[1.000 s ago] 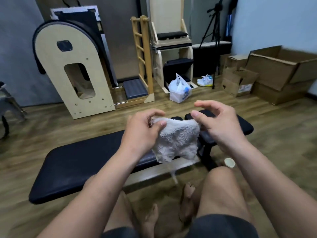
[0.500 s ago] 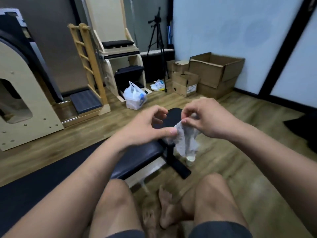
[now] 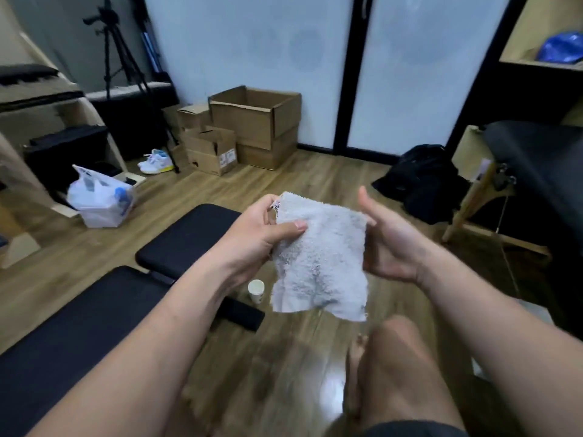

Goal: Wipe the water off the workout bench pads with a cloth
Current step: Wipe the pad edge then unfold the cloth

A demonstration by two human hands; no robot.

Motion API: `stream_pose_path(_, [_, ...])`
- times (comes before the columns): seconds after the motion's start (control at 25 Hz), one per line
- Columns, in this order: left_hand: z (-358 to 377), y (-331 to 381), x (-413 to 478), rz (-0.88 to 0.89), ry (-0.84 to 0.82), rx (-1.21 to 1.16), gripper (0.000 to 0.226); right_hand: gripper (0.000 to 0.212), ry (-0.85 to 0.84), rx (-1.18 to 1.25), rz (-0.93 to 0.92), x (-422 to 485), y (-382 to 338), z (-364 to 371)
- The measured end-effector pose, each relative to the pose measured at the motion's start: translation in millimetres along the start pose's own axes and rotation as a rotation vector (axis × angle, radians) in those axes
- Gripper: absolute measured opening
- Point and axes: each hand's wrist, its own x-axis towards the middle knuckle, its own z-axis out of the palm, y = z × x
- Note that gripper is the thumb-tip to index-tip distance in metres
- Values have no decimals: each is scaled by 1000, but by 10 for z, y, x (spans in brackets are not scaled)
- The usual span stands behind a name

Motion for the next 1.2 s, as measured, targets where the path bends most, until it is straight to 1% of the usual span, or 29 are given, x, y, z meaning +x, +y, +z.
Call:
stream_pose_path(0.04, [94,-34,110,-48,11,32,48,49,-32,99,77,-22,219,-61])
stream_pose_path(0.08, [174,-88,212,-103,17,76,50,41,-10,154,88,-24,412,-134])
stream_pose_path(0.12, [254,-132,307,-156,16,117,56,37,50,196,62,-20,530,-202])
stream_pose_path(0.2, [408,-215,518,-223,-15,206,76,51,268,257,-1,-4,594,-444])
stream_pose_path(0.28, [583,-243,720,-179,-82,382,89,58,450,192,-10,-85,471,-692])
stream_pose_path(0.32, [727,-259,853,-142,-133,489,89,61,520,164,-17,-160,389,-864])
stream_pose_path(0.4, [1060,-324,1120,-49,-232,697,79,66,588,94,-59,-383,210,-1144])
stream_pose_path(0.44, [1242,-354,1256,22,-284,792,68,65,627,-23,-73,-512,106,-1250])
stream_pose_path(0.48, [1441,-375,1383,98,-337,878,55,60,687,-242,-48,-657,21,-1363])
stream_pose_path(0.52, [1658,-379,1503,171,-381,942,43,53,751,-512,17,-805,-50,-1486])
stream_pose_path(0.56, [1849,-363,1609,221,-415,972,35,43,796,-778,98,-924,-98,-1589])
stream_pose_path(0.6, [2021,-316,1698,255,-451,965,31,29,839,-988,141,-1038,-131,-1677])
stream_pose_path(0.64, [2236,-250,1780,275,-501,943,29,16,886,-1091,136,-1186,-164,-1777])
stream_pose_path(0.68, [2435,-183,1852,281,-559,913,24,11,947,-1105,95,-1323,-175,-1884])
stream_pose_path(0.72, [2614,-108,1917,273,-626,874,19,16,1031,-1052,41,-1438,-169,-2018])
stream_pose_path(0.76, [2778,-38,1977,261,-694,828,14,19,1123,-879,-47,-1532,-161,-2140])
stream_pose_path(0.8, [2930,29,2029,246,-751,783,11,19,1188,-606,-161,-1612,-150,-2234])
stream_pose_path(0.84, [3064,87,2081,230,-793,739,8,16,1191,-296,-277,-1658,-130,-2306])
stream_pose_path(0.88, [3183,134,2145,202,-818,688,6,16,1131,-22,-360,-1667,-89,-2361])
stream_pose_path(0.92, [3289,165,2215,157,-825,627,5,23,1064,147,-394,-1644,-36,-2397])
stream_pose_path(0.96, [3394,178,2292,111,-815,582,8,30,1030,234,-416,-1604,12,-2398])
stream_pose_path(1.0, [3510,184,2389,85,-795,558,13,33,1042,298,-448,-1558,31,-2409])
stream_pose_path(1.04, [3640,179,2504,80,-770,549,20,34,1091,352,-474,-1513,14,-2438])
stream_pose_path(1.12, [3927,134,2726,114,-707,530,27,33,1196,459,-508,-1440,-64,-2571])
stream_pose_path(1.2, [4223,37,2966,182,-618,505,29,30,1248,511,-538,-1355,-166,-2776])
